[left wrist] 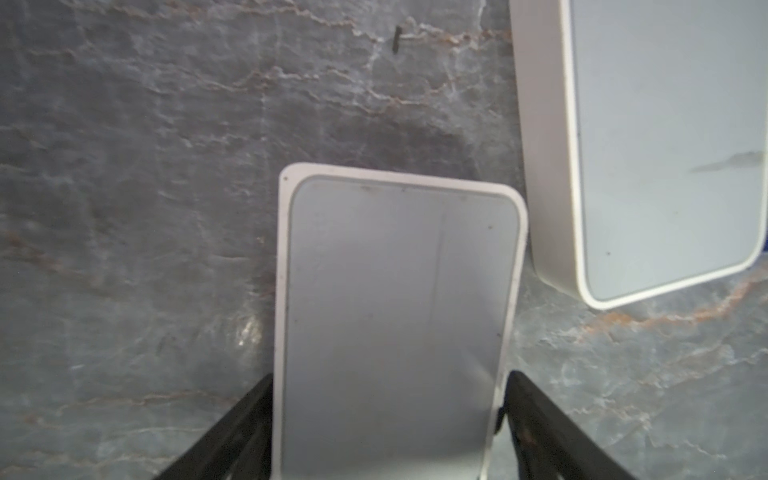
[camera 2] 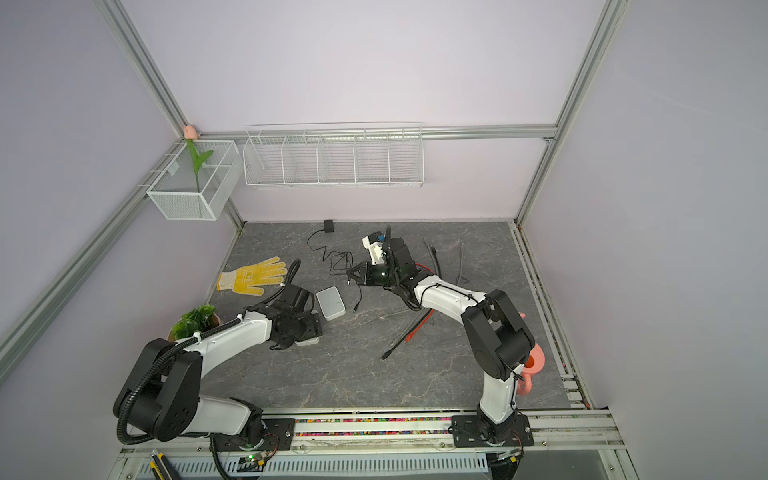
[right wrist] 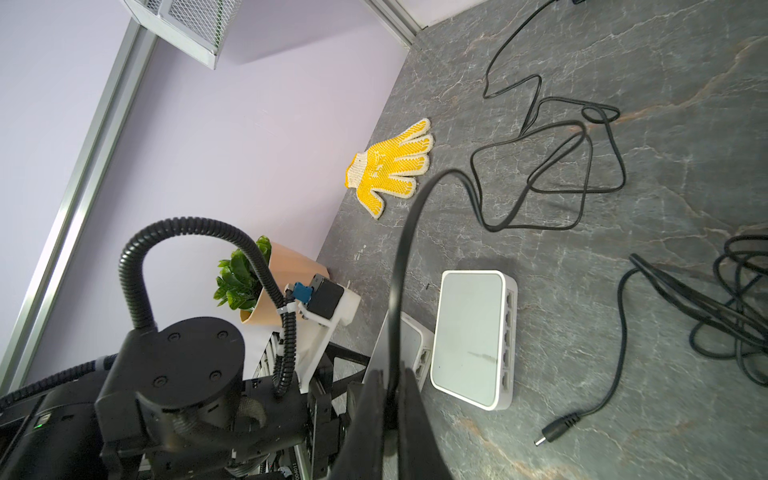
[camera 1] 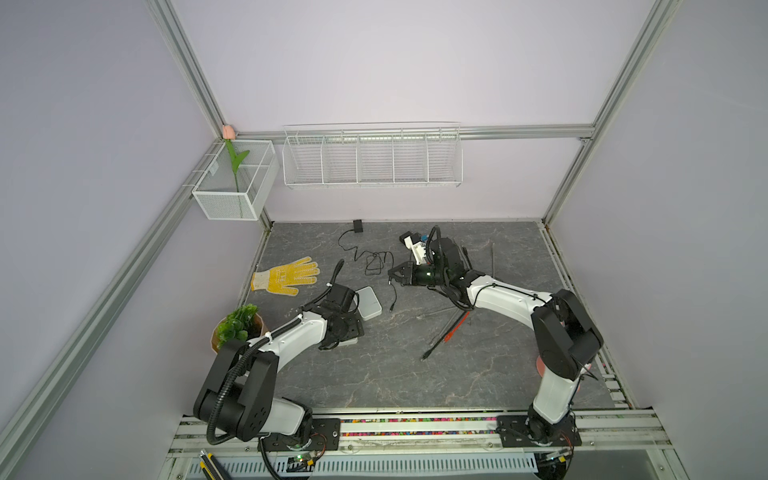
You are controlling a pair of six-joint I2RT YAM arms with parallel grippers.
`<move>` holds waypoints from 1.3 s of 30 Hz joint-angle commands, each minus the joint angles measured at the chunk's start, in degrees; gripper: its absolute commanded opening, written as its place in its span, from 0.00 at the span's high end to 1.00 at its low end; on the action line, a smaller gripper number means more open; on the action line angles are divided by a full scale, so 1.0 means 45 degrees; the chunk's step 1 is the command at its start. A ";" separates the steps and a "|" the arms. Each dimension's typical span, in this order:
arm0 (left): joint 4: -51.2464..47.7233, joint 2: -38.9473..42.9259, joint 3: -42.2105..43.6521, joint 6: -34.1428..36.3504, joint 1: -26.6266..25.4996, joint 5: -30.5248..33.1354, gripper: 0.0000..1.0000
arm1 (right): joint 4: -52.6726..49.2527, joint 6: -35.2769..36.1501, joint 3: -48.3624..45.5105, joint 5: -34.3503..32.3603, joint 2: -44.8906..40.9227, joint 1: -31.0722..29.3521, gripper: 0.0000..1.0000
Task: Insert the plug into the switch port
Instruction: 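Grasp the nearer white switch with the left gripper, then lift the white switch upright with the left gripper toward the right gripper's plug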
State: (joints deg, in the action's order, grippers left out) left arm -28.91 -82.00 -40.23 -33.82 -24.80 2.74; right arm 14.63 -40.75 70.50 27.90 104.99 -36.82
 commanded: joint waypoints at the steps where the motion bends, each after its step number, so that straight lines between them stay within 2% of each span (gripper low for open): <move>1: 0.0163 -0.0230 0.0226 -0.0100 -0.0055 0.0141 0.21 | 0.0879 -0.0328 -0.0311 -0.0020 -0.0516 0.0077 0.93; 11: 0.0003 -0.0910 0.0074 -0.0121 -0.0196 0.0383 0.35 | 0.1260 -0.0558 -0.0487 0.0089 -0.0683 0.0189 0.93; 18: -0.0182 -0.1313 -0.0200 -0.0023 -0.0306 0.0289 0.66 | 0.1318 -0.0583 -0.0628 0.0147 -0.0976 0.0288 0.93; 21: -0.0327 -0.0799 -0.0302 0.0056 -0.0292 0.0269 0.76 | 0.1232 -0.0553 -0.0647 0.0272 -0.1074 0.0373 0.93; 25: -0.0417 0.1195 -0.0406 0.0398 -0.0303 0.0307 0.83 | 0.0952 -0.0232 -0.0596 0.0633 -0.1521 0.0446 0.93; 30: 0.0208 0.4601 -0.0074 0.1533 -0.0367 0.0101 0.91 | -0.0531 0.1067 -0.0185 0.0641 -0.2600 0.0447 0.93; 35: 0.1965 0.8385 0.1401 0.2504 -0.0836 -0.0679 1.00 | -0.1081 0.1640 -0.0023 0.1092 -0.3589 0.0407 0.93; 39: 0.3885 1.1361 0.3156 0.2615 -0.1260 -0.1465 1.00 | -0.0786 0.1687 -0.0134 0.1664 -0.4043 0.0136 0.93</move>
State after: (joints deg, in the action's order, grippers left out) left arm -19.05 -36.14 -29.78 -24.53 -29.12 -0.54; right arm 11.38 -35.03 69.36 32.38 88.12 -35.29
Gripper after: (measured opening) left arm 0.693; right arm 0.072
